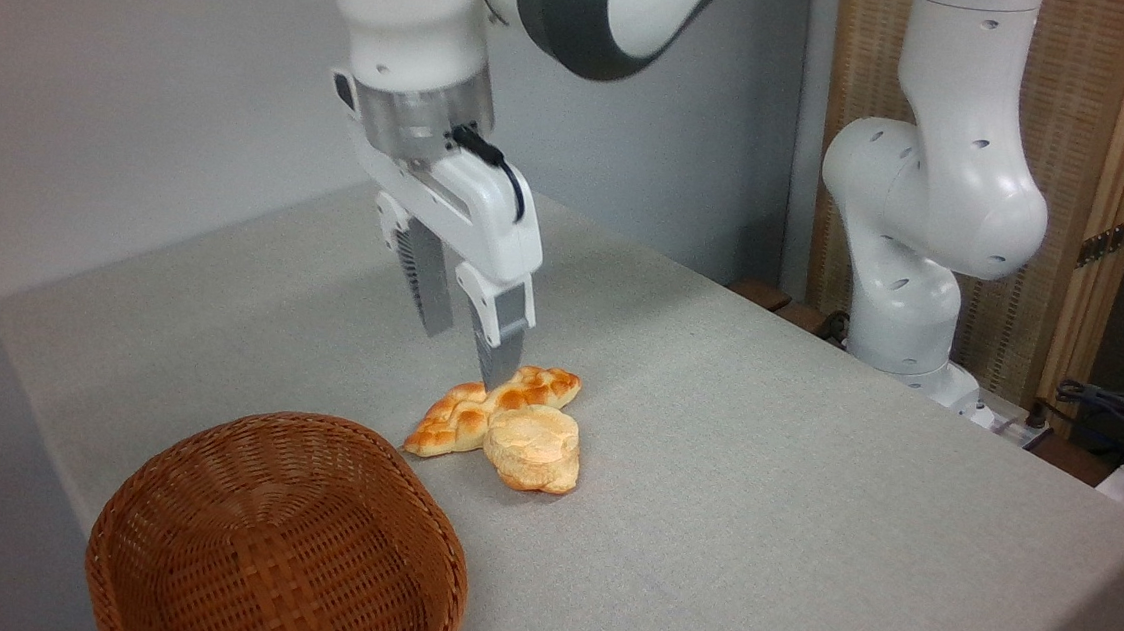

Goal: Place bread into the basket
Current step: 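Close the gripper around the round bread roll beside the braided pastry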

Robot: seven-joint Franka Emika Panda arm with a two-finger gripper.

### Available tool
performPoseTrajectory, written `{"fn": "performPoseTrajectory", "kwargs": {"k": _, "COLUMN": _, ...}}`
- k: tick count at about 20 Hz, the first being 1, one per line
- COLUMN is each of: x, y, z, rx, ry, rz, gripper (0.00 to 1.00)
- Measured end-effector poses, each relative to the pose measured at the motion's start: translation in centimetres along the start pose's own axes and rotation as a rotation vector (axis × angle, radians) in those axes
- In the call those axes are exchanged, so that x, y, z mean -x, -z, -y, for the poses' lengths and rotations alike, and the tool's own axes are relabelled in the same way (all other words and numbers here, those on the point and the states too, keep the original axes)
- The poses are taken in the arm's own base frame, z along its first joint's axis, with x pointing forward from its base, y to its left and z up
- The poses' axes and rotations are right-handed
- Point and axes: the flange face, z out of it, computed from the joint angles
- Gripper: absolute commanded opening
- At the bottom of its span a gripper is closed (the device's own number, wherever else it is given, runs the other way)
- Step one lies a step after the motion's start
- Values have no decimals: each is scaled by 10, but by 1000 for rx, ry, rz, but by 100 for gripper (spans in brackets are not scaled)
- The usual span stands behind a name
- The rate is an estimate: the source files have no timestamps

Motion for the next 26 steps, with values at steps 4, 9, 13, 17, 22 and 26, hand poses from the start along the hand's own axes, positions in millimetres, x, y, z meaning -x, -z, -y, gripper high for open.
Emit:
{"fn": "performPoseTrajectory", "kwargs": {"k": 4, "x": 15, "y": -41, "z": 0, "rx": -33, "ry": -63, "rz": 52, "gripper": 100}}
{"fn": "performPoseTrajectory", "kwargs": {"k": 9, "x": 21, "y": -70, "z": 0, "rx": -36, "ry": -100, "rz": 59, "gripper": 100}}
{"fn": "performPoseTrajectory", "kwargs": {"k": 13, "x": 23, "y": -81, "z": 0, "rx": -23, "ry": -126, "rz": 73, "gripper": 100}}
{"fn": "performPoseTrajectory", "kwargs": {"k": 17, "x": 23, "y": -92, "z": 3, "rx": -27, "ry": -135, "rz": 107, "gripper": 100}}
{"fn": "performPoseTrajectory", "kwargs": {"k": 22, "x": 22, "y": -104, "z": 6, "rx": -20, "ry": -139, "rz": 132, "gripper": 96}}
{"fn": "performPoseTrajectory", "kwargs": {"k": 26, "x": 20, "y": -107, "z": 6, "rx": -18, "ry": -143, "rz": 136, "gripper": 46}}
